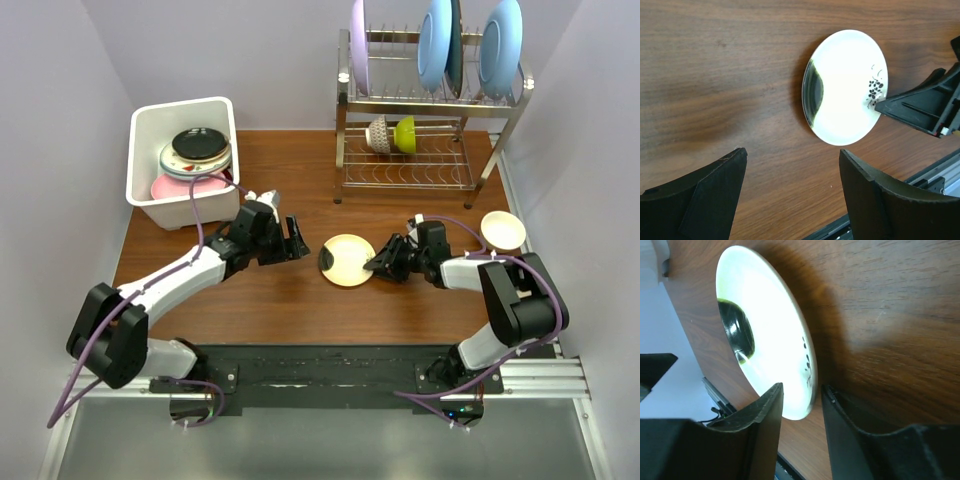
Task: Place the plates into the plastic bin on the countertop
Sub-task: Pick up the plate at the center of the board.
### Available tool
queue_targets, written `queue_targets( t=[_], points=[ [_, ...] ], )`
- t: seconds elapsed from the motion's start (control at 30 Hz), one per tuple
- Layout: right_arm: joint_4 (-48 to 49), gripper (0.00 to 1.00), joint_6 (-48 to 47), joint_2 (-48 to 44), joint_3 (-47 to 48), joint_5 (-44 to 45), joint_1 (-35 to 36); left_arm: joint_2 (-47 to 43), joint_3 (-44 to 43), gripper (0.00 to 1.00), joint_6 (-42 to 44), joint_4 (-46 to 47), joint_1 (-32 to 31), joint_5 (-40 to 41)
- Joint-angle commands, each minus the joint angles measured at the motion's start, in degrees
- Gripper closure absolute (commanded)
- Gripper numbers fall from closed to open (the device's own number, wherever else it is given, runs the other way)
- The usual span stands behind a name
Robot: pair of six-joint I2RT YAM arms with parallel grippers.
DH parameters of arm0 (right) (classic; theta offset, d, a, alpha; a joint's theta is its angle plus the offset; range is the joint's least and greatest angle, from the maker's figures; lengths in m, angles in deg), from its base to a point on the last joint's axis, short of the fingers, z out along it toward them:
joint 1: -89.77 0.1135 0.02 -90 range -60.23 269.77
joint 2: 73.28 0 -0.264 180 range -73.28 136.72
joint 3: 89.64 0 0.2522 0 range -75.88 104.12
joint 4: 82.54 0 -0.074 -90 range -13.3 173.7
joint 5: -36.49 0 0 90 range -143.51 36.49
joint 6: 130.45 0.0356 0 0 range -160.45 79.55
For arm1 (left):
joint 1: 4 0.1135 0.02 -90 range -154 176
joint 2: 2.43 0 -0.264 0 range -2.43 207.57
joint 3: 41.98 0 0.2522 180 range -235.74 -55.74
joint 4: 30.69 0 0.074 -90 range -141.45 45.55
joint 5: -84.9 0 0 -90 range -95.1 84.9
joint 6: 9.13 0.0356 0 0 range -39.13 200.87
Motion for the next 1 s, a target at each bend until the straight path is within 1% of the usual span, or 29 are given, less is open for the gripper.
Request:
queue_targets(
  t=[0.0,0.1,0.23,0.3,0.4,0.43,0.53,0.73,0.83,0.87,0.93,0.97],
  points=[
    [-3.9,0.61,-1.3,2.5,-0.8,6.2,0.2,1.8,2.0,0.21,-2.9,4.5,-1.2,1.5],
    [-3.9,0.71,-1.6,2.9,-0.8,6.3,0.1,2.6,3.2,0.20,-3.8,6.1,-1.8,1.4],
    [-3.8,0.76,-1.7,3.2,-1.2,6.1,0.2,4.0,4.2,0.19,-3.7,8.8,-2.0,1.1],
    [-3.8,0.82,-1.9,3.3,-1.2,5.9,0.2,4.9,5.1,0.19,-3.6,10.4,-2.0,0.6],
    [-3.8,0.85,-2.3,3.3,-1.3,5.4,0.2,7.0,7.0,0.20,-4.2,16.5,-2.1,-1.3],
    [-3.8,0.85,-2.4,3.3,-1.3,5.2,0.1,8.2,8.3,0.20,-4.7,20.3,-2.0,-1.9],
    [-4.1,0.86,-2.9,3.3,-1.5,5.2,0.2,11.4,9.2,0.22,-5.7,25.9,-2.1,-4.1],
    [-4.5,0.86,-3.6,3.2,-1.8,5.1,0.1,17.7,8.4,0.30,-5.8,33.5,-2.2,-7.2],
    [-4.5,0.86,-3.8,3.5,-1.6,4.6,0.2,21.2,7.3,0.35,-5.6,36.5,-2.4,-9.4],
    [-4.5,0.86,-3.8,3.5,-1.5,4.5,0.2,22.1,7.0,0.39,-5.6,36.9,-2.7,-10.5],
    [-4.3,0.86,-3.8,3.6,-1.6,4.3,0.1,24.7,5.7,0.43,-5.6,37.5,-3.3,-11.1],
    [-4.3,0.86,-3.9,3.7,-1.6,4.1,0.1,25.3,5.4,0.47,-5.7,37.8,-3.9,-11.6]
  ],
)
